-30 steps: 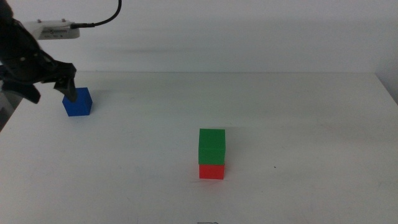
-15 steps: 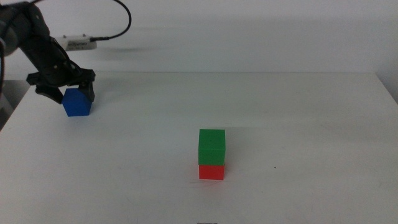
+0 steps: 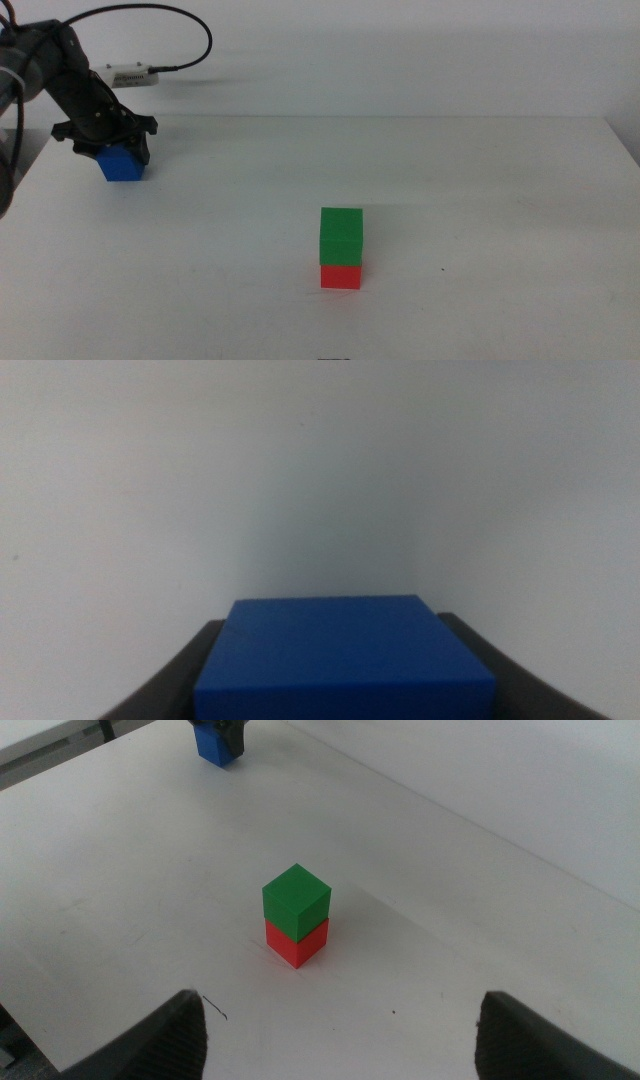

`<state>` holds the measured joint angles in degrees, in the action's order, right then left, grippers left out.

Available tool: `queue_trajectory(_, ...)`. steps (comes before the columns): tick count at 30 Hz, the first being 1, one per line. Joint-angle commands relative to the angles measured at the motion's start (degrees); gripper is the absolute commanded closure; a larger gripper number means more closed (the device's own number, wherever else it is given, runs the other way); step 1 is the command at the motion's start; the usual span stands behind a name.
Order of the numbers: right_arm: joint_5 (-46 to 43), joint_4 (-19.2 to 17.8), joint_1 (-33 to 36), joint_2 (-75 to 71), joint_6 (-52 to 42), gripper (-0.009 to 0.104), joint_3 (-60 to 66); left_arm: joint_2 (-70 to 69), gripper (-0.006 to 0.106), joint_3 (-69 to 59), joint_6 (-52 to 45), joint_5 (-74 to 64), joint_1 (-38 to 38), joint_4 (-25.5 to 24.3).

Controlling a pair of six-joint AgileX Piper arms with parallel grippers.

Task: Stack red cubes first, then green, then blue cubes in a specific spot.

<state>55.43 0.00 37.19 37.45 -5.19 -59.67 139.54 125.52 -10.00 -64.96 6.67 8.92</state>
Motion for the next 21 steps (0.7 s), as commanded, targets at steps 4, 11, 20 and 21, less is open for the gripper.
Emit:
queue_trajectory(4,-3.7,-0.7,-0.4,0.2,-0.9,0.005,-1.4,-8.4,0.101,1.1,3.3,-3.9,-0.5,0.5)
queue_trajectory(11,-3.7,-0.7,-0.4,0.2,-0.9,0.005,-1.4,-21.8,0.101,-19.1,10.3,4.9,-5.9,-2.1)
queue_trajectory(20,-3.7,-0.7,-0.4,0.2,-0.9,0.005,-1.4,-43.5,0.101,-45.8,26.2,14.6,-19.0,-5.4)
queue_trajectory(21,-3.7,-0.7,-0.4,0.2,-0.9,0.005,-1.4,-44.2,0.101,-45.6,29.6,12.6,-21.4,-6.9)
